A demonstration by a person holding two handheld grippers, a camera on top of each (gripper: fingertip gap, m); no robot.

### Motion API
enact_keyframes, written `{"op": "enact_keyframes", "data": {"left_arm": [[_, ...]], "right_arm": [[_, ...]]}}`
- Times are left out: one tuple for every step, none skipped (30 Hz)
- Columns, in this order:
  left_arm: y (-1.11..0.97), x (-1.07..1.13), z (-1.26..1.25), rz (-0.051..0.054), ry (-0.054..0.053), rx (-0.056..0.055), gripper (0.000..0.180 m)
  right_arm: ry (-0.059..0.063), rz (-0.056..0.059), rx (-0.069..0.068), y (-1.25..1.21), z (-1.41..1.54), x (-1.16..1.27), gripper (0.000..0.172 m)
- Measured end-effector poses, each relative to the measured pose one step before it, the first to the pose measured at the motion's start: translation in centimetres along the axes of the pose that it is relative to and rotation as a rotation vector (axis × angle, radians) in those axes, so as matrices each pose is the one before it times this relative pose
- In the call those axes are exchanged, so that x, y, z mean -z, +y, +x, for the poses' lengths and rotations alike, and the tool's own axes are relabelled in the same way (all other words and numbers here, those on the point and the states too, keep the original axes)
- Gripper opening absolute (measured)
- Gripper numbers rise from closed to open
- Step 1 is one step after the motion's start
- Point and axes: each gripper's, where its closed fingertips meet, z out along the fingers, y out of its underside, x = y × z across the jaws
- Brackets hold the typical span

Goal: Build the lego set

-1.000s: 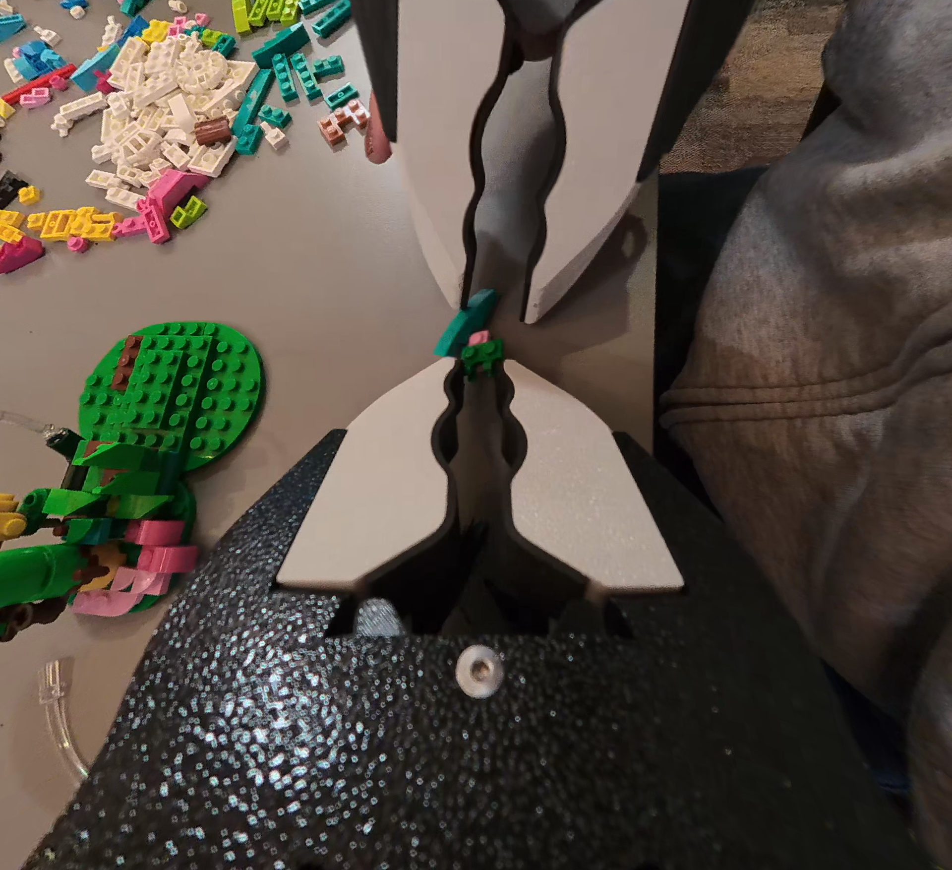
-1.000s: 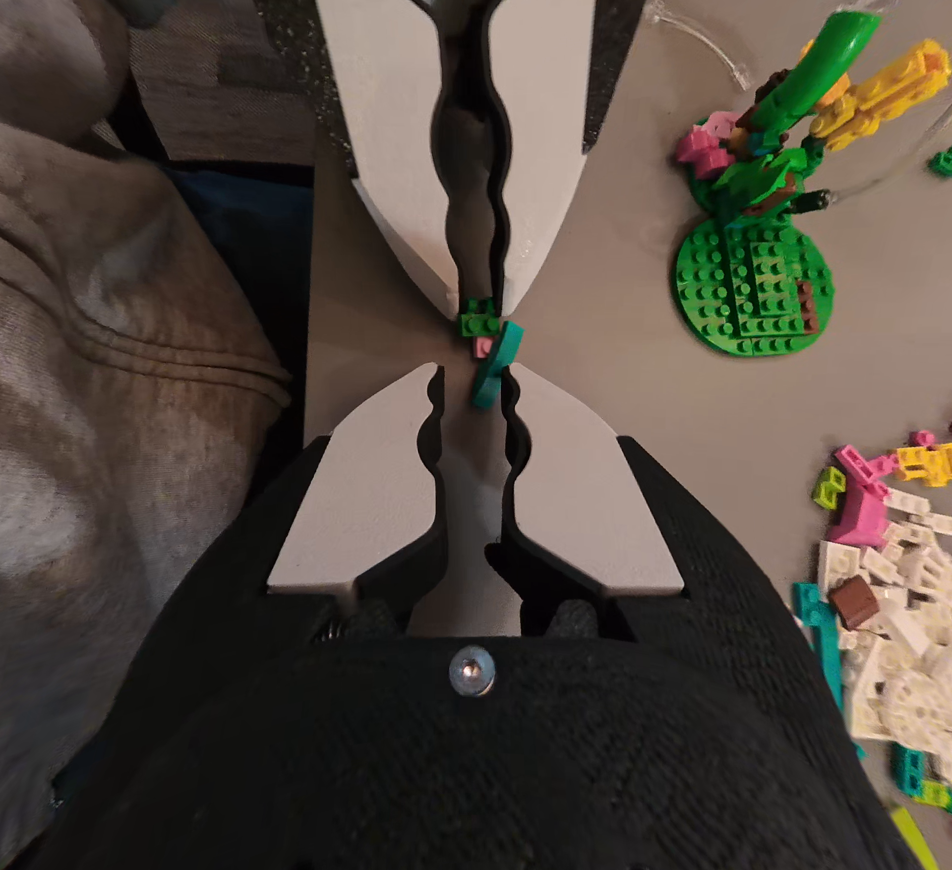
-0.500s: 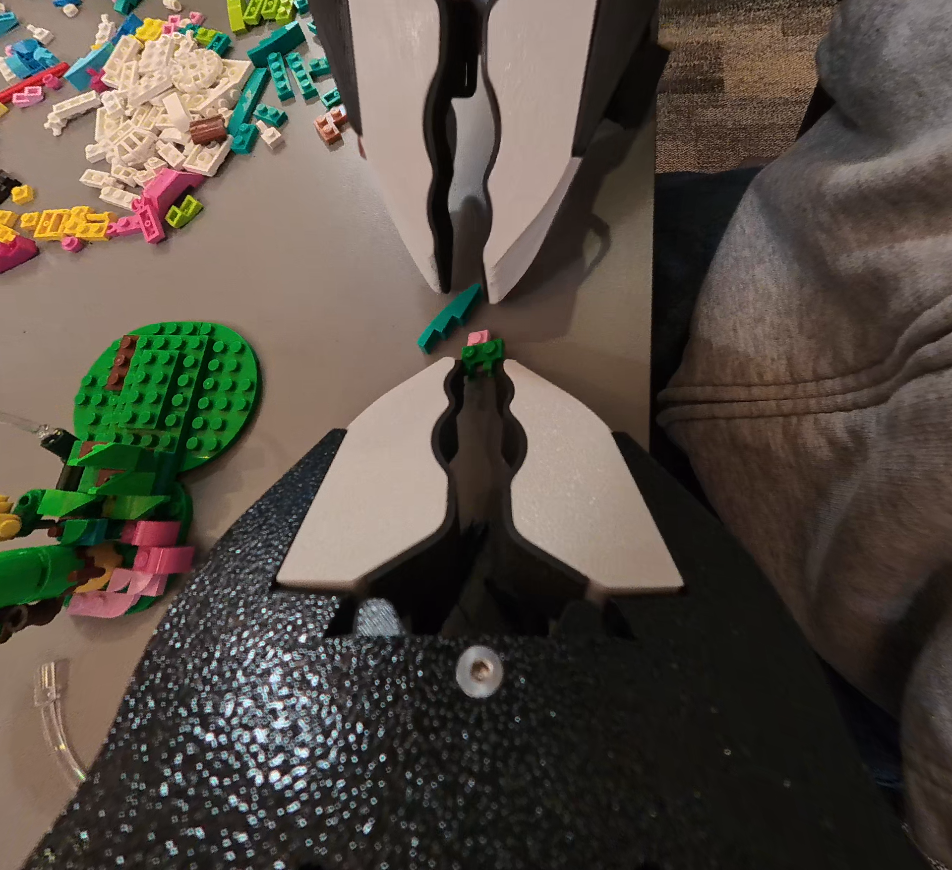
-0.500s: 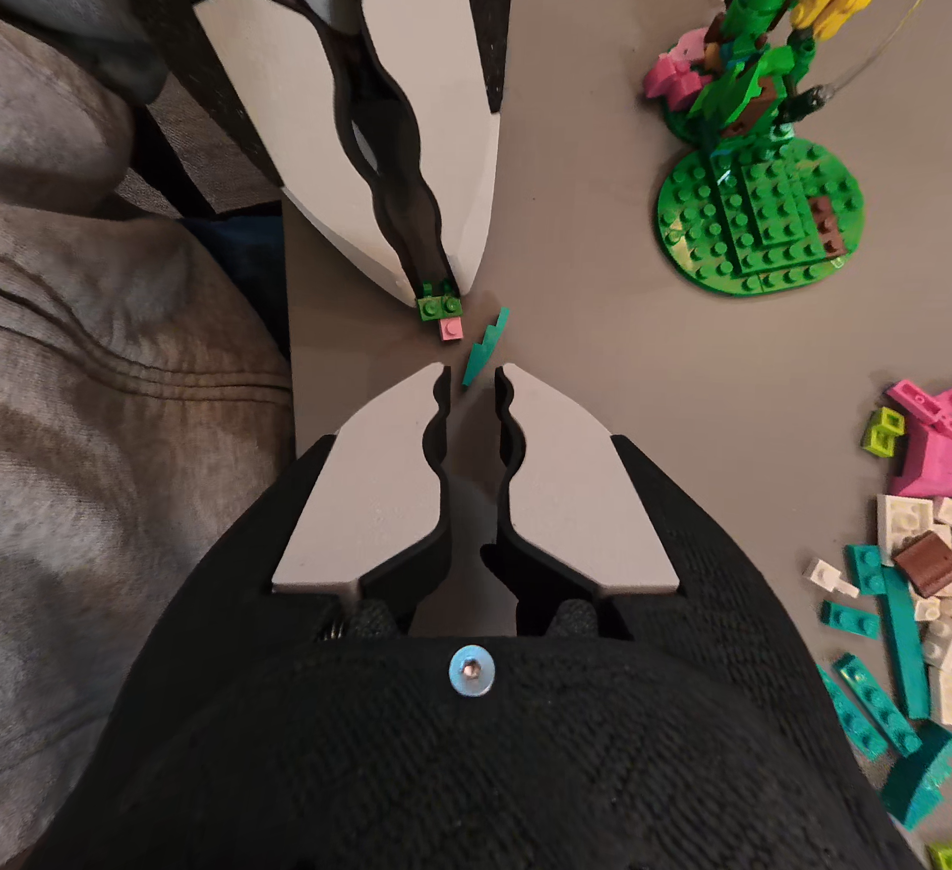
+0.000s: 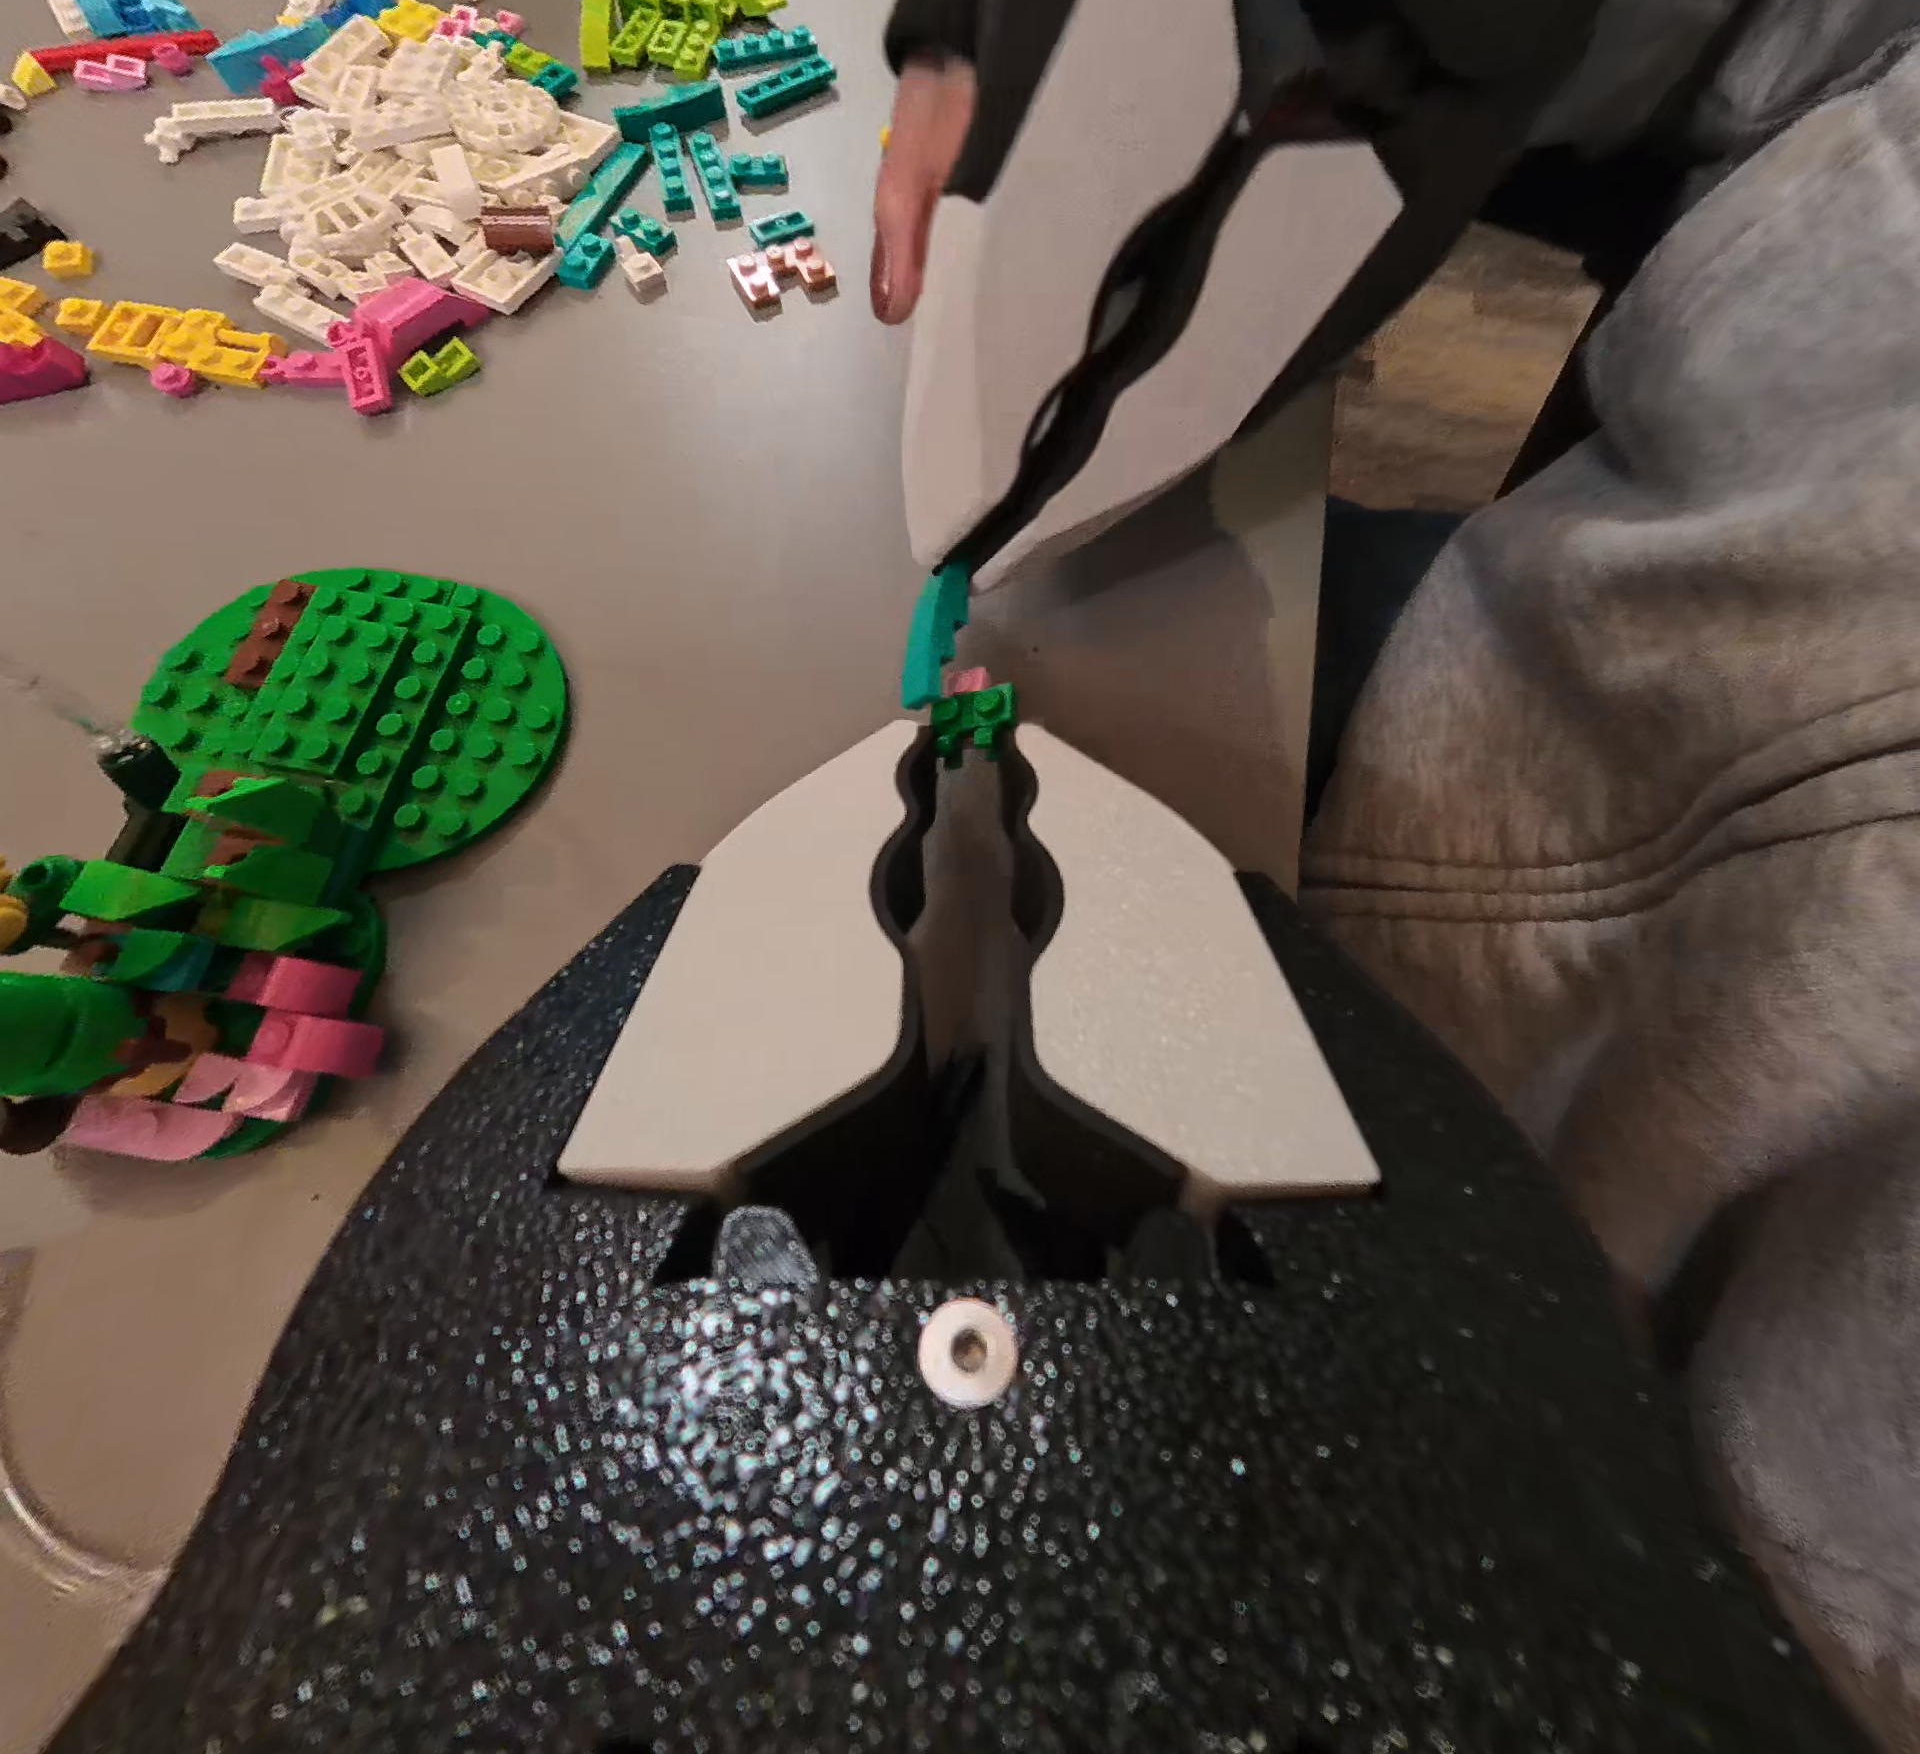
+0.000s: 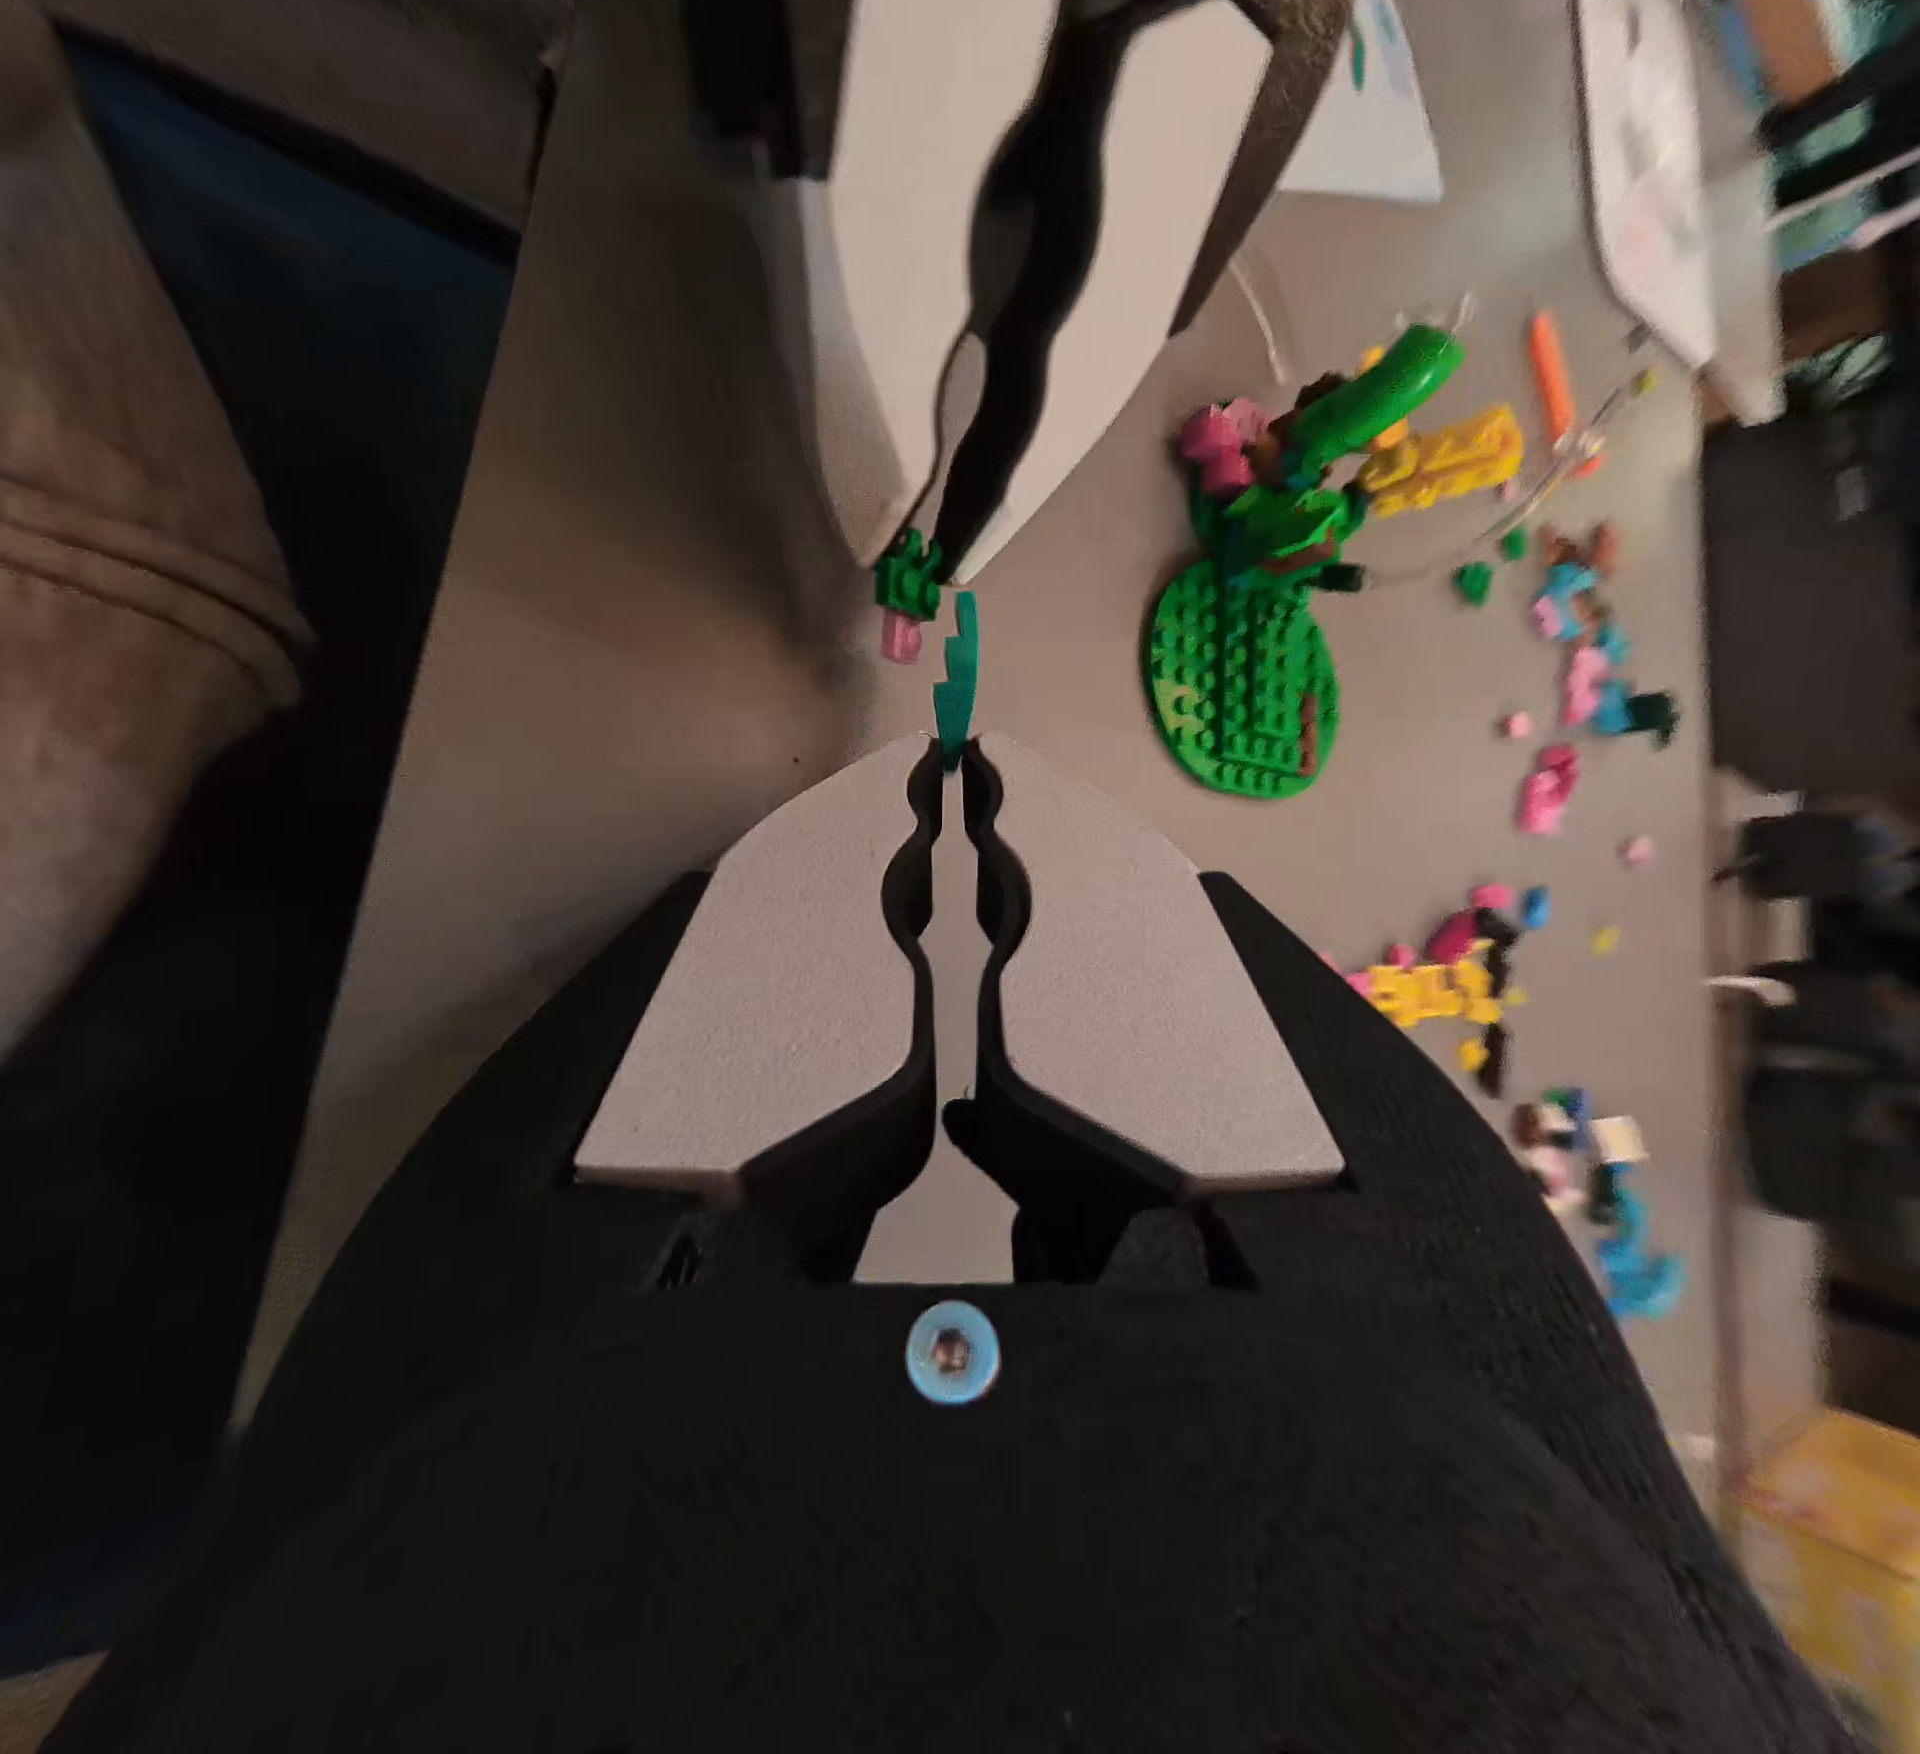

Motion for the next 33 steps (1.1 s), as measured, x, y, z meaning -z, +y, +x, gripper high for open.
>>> {"op": "enact_keyframes", "data": {"left_arm": [[-0.154,0.137,0.039,0.0144,0.0118,0.0165,0.012],[-0.192,0.122,0.144,0.0156,0.0177,0.0135,0.012],[-0.236,0.124,0.106,0.0193,0.0120,0.0119,0.012],[-0.189,0.124,0.034,0.0157,0.0079,0.0108,0.012],[-0.101,0.094,-0.008,0.0100,0.0049,0.0095,0.012],[-0.103,0.082,-0.062,0.0090,0.0007,0.0093,0.012],[-0.103,0.069,-0.094,0.0090,-0.0014,0.0113,0.012],[-0.089,0.051,-0.088,0.0078,0.0004,0.0139,0.012],[-0.082,0.061,-0.104,0.0076,-0.0014,0.0125,0.012],[-0.110,0.063,-0.039,0.0089,0.0023,0.0083,0.012],[-0.143,0.048,0.033,0.0108,0.0063,0.0071,0.012],[-0.112,0.042,0.040,0.0089,0.0049,0.0063,0.012],[-0.065,0.024,0.030,0.0052,0.0028,0.0021,0.012],[-0.043,0.020,0.008,0.0040,0.0012,0.0012,0.012],[-0.043,0.008,0.001,0.0023,0.0003,0.0005,0.012],[-0.049,0.028,-0.027,0.0045,-0.0006,0.0023,0.012],[-0.099,0.040,-0.014,0.0075,-0.0001,0.0049,0.012],[-0.105,0.044,-0.001,0.0085,0.0026,0.0067,0.012],[-0.075,0.032,0.001,0.0067,0.0035,0.0075,0.012],[-0.078,0.032,-0.030,0.0057,0.0015,0.0068,0.012],[-0.036,0.031,-0.048,0.0035,-0.0013,0.0041,0.012],[-0.023,0.012,-0.021,0.0017,-0.0018,0.0004,0.012],[-0.041,0.025,-0.042,0.0035,-0.0045,-0.0006,0.012],[-0.044,-0.004,-0.032,0.0035,-0.0041,0.0011,0.012],[-0.032,-0.002,-0.012,0.0019,-0.0019,0.0022,0.012],[-0.019,0.001,-0.050,0.0015,-0.0034,0.0018,0.012],[-0.036,0.029,-0.064,0.0027,-0.0034,0.0027,0.012],[-0.020,0.029,-0.014,0.0021,0.0004,0.0031,0.012],[-0.027,0.034,0.003,0.0032,0.0019,0.0024,0.012],[-0.043,0.037,0.015,0.0040,0.0019,0.0028,0.012],[-0.064,0.044,0.003,0.0057,0.0020,0.0042,0.012],[-0.059,0.028,0.006,0.0051,0.0026,0.0054,0.012],[-0.032,0.011,-0.013,0.0030,0.0012,0.0044,0.012]], "right_arm": [[0.0235,-0.0013,0.0555,-0.099,0.063,0.013,0.002],[0.0186,0.0034,0.0464,-0.157,0.057,0.032,0.002],[0.0196,0.0038,0.0351,-0.134,0.141,0.036,0.002],[0.0135,0.0015,0.0282,-0.091,0.118,0.046,0.002],[0.0110,0.0035,0.0230,-0.097,0.122,0.070,0.002],[0.0077,0.0045,0.0105,-0.097,0.132,0.079,0.002],[0.0020,0.0051,0.0002,-0.113,0.084,0.068,0.002],[0.0050,0.0048,-0.0027,-0.093,0.134,0.078,0.002],[0.0087,0.0063,0.0006,-0.098,0.170,0.089,0.002],[0.0100,0.0055,0.0000,-0.101,0.185,0.101,0.002],[0.0017,0.0027,-0.0047,-0.073,0.080,0.068,0.002],[-0.0010,0.0016,-0.0035,-0.047,0.046,0.041,0.002],[0.0017,0.0002,0.0033,-0.008,0.056,0.018,0.002],[0.0005,-0.0010,0.0059,0.022,0.021,0.014,0.002],[-0.0004,-0.0010,0.0034,0.010,0.007,0.003,0.002],[0.0005,-0.0006,0.0026,-0.017,0.024,0.004,0.002],[0.0034,0.0003,0.0041,-0.041,0.044,0.027,0.002],[0.0057,-0.0028,0.0053,-0.026,0.064,0.039,0.002],[0.0052,-0.0040,0.0061,-0.031,0.053,0.029,0.002],[0.0042,-0.0046,0.0036,-0.035,0.055,0.018,0.002],[0.0019,-0.0050,-0.0001,-0.034,0.019,0.009,0.002],[0.0016,-0.0023,0.0001,-0.069,0.007,0.022,0.002],[0.0019,-0.0014,0.0011,-0.056,0.001,0.020,0.002],[0.0043,-0.0034,-0.0002,-0.005,0.031,0.002,0.002],[0.0054,-0.0075,-0.0017,0.071,0.070,-0.037,0.002],[0.0060,-0.0082,-0.0025,0.104,0.063,-0.059,0.002],[0.0063,-0.0049,-0.0012,0.036,0.047,-0.059,0.002],[0.0059,-0.0004,0.0064,-0.039,-0.003,-0.017,0.002],[0.0087,0.0003,0.0154,-0.071,0.011,0.013,0.002],[0.0115,-0.0032,0.0173,-0.031,0.054,0.013,0.002],[0.0127,-0.0020,0.0170,-0.035,0.062,0.008,0.002],[0.0111,-0.0015,0.0139,-0.026,0.050,0.011,0.002],[0.0077,-0.0020,0.0081,0.003,0.016,-0.010,0.002]]}}
